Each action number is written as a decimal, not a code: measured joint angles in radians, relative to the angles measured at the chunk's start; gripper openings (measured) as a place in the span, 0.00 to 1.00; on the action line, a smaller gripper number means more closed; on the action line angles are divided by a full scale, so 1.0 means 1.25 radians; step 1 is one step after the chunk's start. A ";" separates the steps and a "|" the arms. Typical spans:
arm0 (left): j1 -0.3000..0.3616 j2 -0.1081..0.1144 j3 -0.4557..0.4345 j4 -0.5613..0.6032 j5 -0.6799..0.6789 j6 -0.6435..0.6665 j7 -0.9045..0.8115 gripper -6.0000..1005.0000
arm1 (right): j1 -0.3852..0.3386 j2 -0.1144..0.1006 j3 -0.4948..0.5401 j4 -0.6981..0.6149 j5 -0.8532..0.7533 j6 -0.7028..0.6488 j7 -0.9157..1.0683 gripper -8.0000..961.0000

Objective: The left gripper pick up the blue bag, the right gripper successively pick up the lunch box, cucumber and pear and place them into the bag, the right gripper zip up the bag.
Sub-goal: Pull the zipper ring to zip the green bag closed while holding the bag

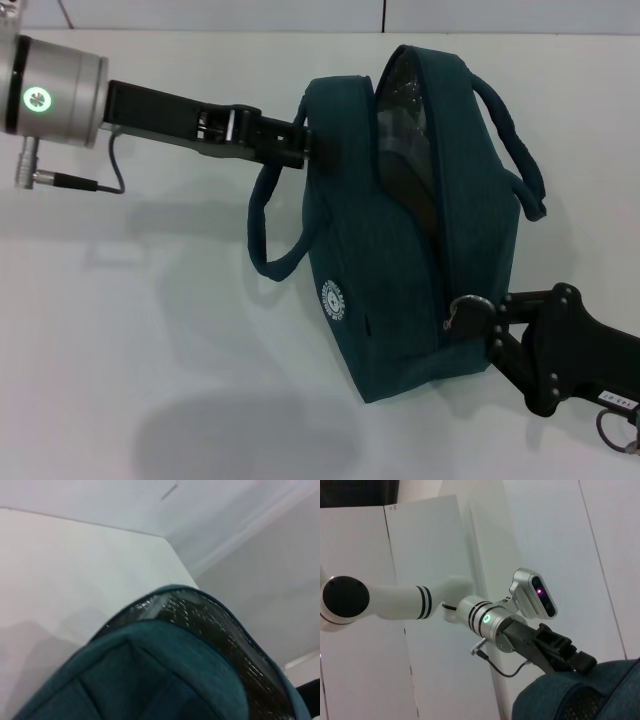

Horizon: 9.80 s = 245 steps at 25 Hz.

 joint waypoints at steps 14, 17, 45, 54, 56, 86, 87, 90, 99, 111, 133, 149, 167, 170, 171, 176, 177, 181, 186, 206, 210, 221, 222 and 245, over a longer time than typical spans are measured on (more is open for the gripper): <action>0.150 -0.003 -0.058 0.152 -0.236 0.007 0.147 0.86 | 0.001 0.000 0.006 -0.004 0.027 -0.012 -0.003 0.02; 0.217 -0.012 -0.057 0.151 -0.351 0.011 0.249 0.86 | 0.003 0.000 0.006 -0.018 0.055 -0.025 -0.006 0.02; 0.364 -0.062 -0.059 -0.206 -0.388 0.072 0.888 0.84 | 0.230 0.010 -0.002 -0.044 0.156 0.103 0.024 0.02; 0.331 -0.065 -0.060 -0.304 -0.411 0.010 0.944 0.84 | 0.270 0.010 -0.013 -0.061 0.161 0.172 0.017 0.02; 0.317 -0.065 -0.060 -0.319 -0.413 -0.002 0.949 0.84 | 0.275 0.010 -0.010 -0.064 0.162 0.180 0.016 0.02; 0.203 -0.068 -0.033 -0.411 -0.422 -0.070 0.984 0.65 | 0.272 0.010 -0.006 -0.066 0.177 0.186 0.005 0.02; 0.200 -0.068 -0.026 -0.411 -0.422 -0.070 0.985 0.61 | 0.272 0.010 -0.006 -0.066 0.178 0.185 0.005 0.02; 0.192 -0.068 -0.022 -0.411 -0.420 -0.070 0.985 0.50 | 0.271 0.010 -0.005 -0.066 0.179 0.185 0.005 0.02; 0.190 -0.065 0.001 -0.410 -0.415 -0.073 0.992 0.25 | 0.271 0.010 -0.005 -0.066 0.185 0.182 0.005 0.02; 0.189 -0.063 0.020 -0.408 -0.370 -0.102 0.986 0.11 | 0.269 0.010 -0.005 -0.067 0.227 0.152 0.007 0.02; 0.192 -0.052 0.036 -0.400 -0.327 -0.031 0.991 0.07 | 0.268 0.010 -0.005 -0.060 0.234 0.197 0.012 0.03; 0.207 -0.038 0.092 -0.373 -0.300 0.048 0.994 0.07 | 0.276 0.010 -0.005 -0.062 0.239 0.272 0.015 0.03; 0.254 -0.028 0.064 -0.349 -0.276 0.055 1.024 0.07 | 0.272 0.009 -0.005 -0.060 0.245 0.300 0.134 0.03; 0.267 -0.033 0.017 -0.349 -0.278 0.020 1.026 0.07 | 0.269 0.010 -0.005 -0.059 0.265 0.283 0.188 0.03; 0.272 -0.035 0.003 -0.348 -0.278 0.006 1.029 0.07 | 0.268 0.010 -0.005 -0.057 0.273 0.278 0.205 0.03; 0.282 -0.036 -0.017 -0.347 -0.279 -0.027 1.034 0.07 | 0.259 0.010 -0.005 -0.045 0.318 0.274 0.286 0.03; 0.283 -0.036 -0.017 -0.347 -0.280 -0.031 1.034 0.07 | 0.259 0.010 -0.005 -0.041 0.326 0.273 0.295 0.03; 0.281 -0.035 -0.019 -0.346 -0.285 -0.032 1.035 0.07 | 0.259 0.010 -0.005 -0.023 0.352 0.273 0.325 0.03; 0.282 -0.038 -0.058 -0.310 -0.287 -0.033 1.005 0.08 | 0.258 0.010 -0.004 -0.015 0.363 0.276 0.334 0.03; 0.209 -0.015 0.009 0.308 -0.249 -0.023 0.289 0.58 | 0.266 0.010 -0.004 -0.014 0.374 0.286 0.336 0.03; 0.153 -0.025 0.102 0.478 -0.157 -0.032 0.078 0.77 | 0.264 0.010 -0.004 -0.014 0.381 0.286 0.336 0.03; 0.023 -0.063 0.298 0.472 0.117 -0.146 -0.155 0.82 | 0.264 0.010 -0.004 -0.013 0.383 0.286 0.334 0.04; 0.022 -0.063 0.308 0.471 0.117 -0.153 -0.156 0.82 | 0.264 0.010 -0.004 -0.013 0.383 0.286 0.334 0.04; 0.028 -0.062 0.352 0.461 0.100 -0.177 -0.081 0.50 | 0.266 0.010 -0.004 -0.003 0.392 0.290 0.331 0.04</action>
